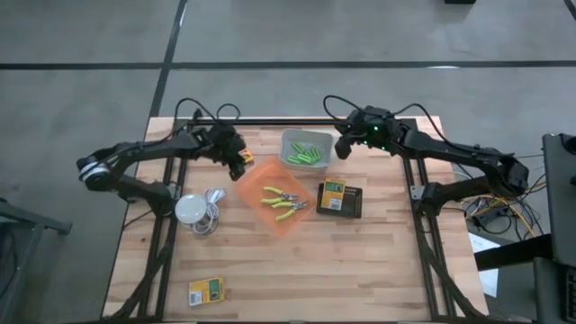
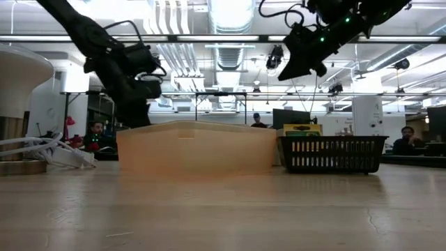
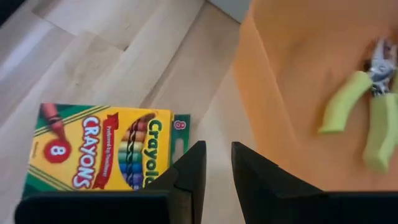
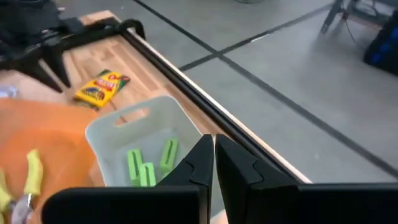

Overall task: Pick & Place School Supplies
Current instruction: Adjust the yellow crayon box

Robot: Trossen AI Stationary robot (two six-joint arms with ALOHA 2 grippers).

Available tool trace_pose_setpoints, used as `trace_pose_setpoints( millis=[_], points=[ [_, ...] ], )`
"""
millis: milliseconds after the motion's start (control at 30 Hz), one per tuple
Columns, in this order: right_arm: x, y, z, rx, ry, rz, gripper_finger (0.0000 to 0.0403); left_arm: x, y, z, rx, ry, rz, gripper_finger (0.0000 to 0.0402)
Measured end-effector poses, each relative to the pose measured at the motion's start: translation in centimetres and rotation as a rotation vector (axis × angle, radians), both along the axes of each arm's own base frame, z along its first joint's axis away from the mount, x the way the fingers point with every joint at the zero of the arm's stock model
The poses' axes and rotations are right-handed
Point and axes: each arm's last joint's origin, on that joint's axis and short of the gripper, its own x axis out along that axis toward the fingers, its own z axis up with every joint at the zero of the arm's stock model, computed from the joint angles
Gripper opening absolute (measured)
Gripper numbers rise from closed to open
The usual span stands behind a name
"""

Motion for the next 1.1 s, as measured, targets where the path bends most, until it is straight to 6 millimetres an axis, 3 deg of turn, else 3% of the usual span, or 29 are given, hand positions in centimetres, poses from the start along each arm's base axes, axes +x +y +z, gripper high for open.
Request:
trace_pose_setpoints(
  millis=[300, 433, 567, 800, 1100],
  points=[
    [-2.2, 1.5, 1.8, -0.059, -0.073, 0.121, 0.0018, 1.4, 1.4, -0.8, -0.041, 0.217, 0.113, 0.0080],
    [-3.7, 2.4, 1.7, -0.060, -0.106, 0.128, 0.0018, 1.0, 1.6, -0.4, 0.016, 0.340, 0.163, 0.0080],
    [-5.0, 3.1, 1.2, -0.071, -0.123, 0.125, 0.0018, 1.1, 1.4, 0.0, -0.006, 0.322, 0.146, 0.0080],
    [-6.4, 3.8, 0.5, -0.003, -0.199, 0.081, 0.0018, 2.0, 0.2, 0.1, -0.024, 0.302, 0.074, 0.0080],
    [-6.5, 3.9, 0.7, 0.010, -0.219, 0.073, 0.0018, 3.8, -2.3, 0.1, 0.064, 0.303, -0.063, 0.0080]
  ],
)
